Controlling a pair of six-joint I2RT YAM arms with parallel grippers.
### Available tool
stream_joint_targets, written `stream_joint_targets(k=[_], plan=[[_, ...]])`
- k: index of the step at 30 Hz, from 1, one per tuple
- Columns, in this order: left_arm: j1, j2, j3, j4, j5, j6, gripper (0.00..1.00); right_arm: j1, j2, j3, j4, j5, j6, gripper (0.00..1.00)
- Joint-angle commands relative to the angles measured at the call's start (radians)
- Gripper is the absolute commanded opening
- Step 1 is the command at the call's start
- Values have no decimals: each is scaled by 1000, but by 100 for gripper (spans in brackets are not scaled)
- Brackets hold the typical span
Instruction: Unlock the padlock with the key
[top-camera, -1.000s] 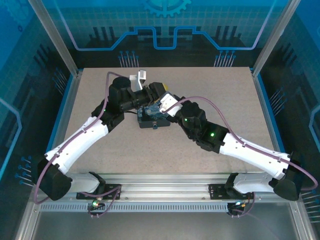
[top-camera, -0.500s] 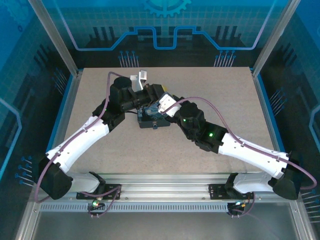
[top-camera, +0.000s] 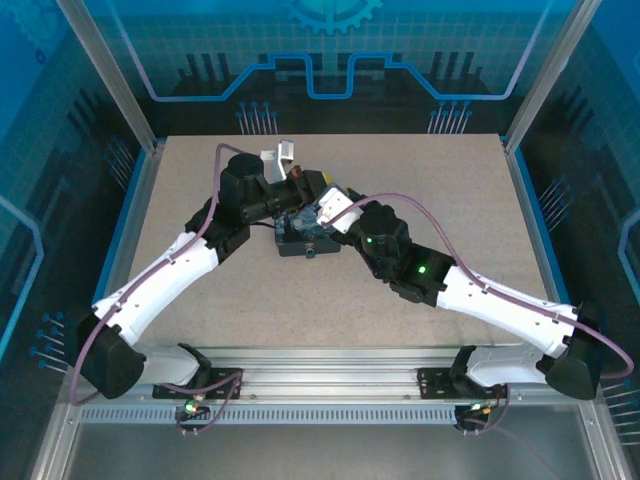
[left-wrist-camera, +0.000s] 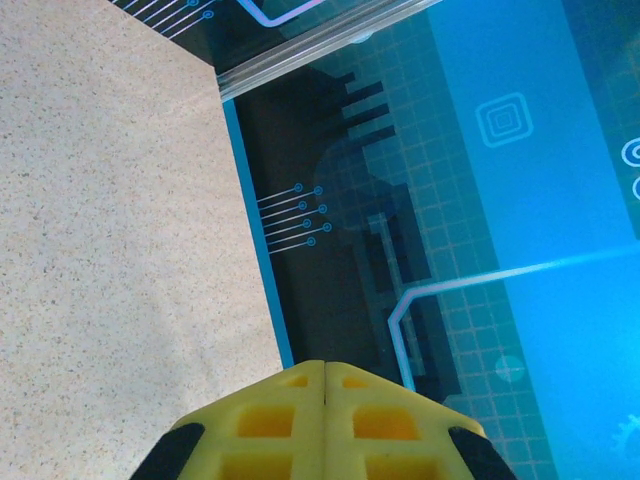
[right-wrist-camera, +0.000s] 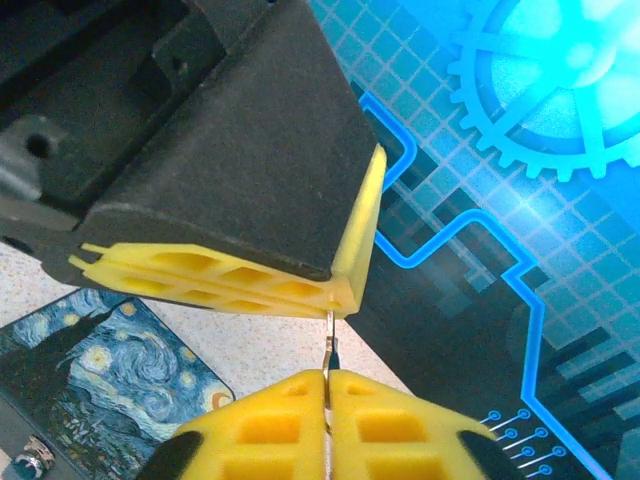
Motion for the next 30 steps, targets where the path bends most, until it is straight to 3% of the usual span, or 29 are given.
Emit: stream_joint_targets(k=[1,9,14,19,24,30], plan=[[-6,13,35,-17,2,34,0,7,-13,29,4,9,26,23],[13,33,34,-17,-14,117,0,-85,-100,4,-124,-70,262,32],[28,31,17,-2,-14,207,0,-178,-148,3,-250,-234,461,36],[47,15,-28,54,16,272,0,-314,-153,8,-335,-521,685,41],[55,6,-84,121,85,296,0,-451,-155,-70,-234,-828,906,47],[55,-8,-193,223,136,273,0,-498,-141,-216,-20,-989,1095,51]])
